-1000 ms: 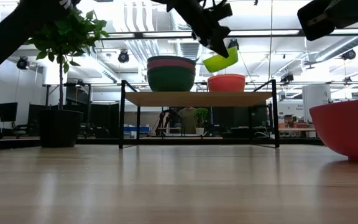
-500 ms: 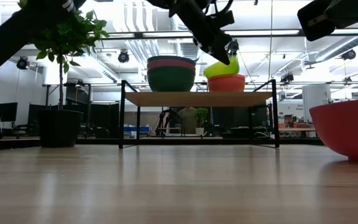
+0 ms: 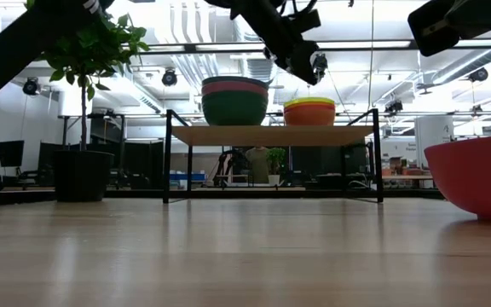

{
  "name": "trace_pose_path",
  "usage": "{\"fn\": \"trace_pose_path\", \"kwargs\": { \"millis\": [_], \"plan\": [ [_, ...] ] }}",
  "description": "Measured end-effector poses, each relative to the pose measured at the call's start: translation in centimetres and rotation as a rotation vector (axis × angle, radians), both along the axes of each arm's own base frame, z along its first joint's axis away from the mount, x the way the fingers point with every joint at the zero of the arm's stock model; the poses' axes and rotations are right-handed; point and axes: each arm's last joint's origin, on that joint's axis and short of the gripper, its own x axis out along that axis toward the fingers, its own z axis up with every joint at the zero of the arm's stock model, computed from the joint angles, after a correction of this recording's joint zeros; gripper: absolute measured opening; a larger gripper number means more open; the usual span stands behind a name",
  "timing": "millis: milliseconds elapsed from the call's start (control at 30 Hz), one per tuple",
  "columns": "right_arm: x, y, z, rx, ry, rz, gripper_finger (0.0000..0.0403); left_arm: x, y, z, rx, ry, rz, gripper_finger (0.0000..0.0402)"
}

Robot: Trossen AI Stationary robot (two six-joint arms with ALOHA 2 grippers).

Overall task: Place and stack bowls onto a shelf
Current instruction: Stack the big orange bowl on top of the big blue bowl

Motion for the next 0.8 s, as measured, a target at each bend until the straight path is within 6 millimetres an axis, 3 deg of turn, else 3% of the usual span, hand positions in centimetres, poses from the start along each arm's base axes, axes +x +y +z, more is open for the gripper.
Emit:
{"fn": "trace_pose_path", "kwargs": {
  "millis": [367,633,800],
  "plan": [
    [0.0,0.0,0.0,0.0,0.0,0.0,0.0009,-0.6,-1.2,1.1,-0.072,-0.049,0.042,0.0109],
    [0.1,-0.1,0.0,0.006,-0.003,-0.061,0.0009,-3.5,-3.6,4.2,-0.112,-0.01,0.037,0.0086],
    [0.1,-0.2,0.0,0.02,0.001,-0.097,0.0009,-5.2,-4.3,4.6,-0.186,0.067,0.039,0.0075]
  ]
}}
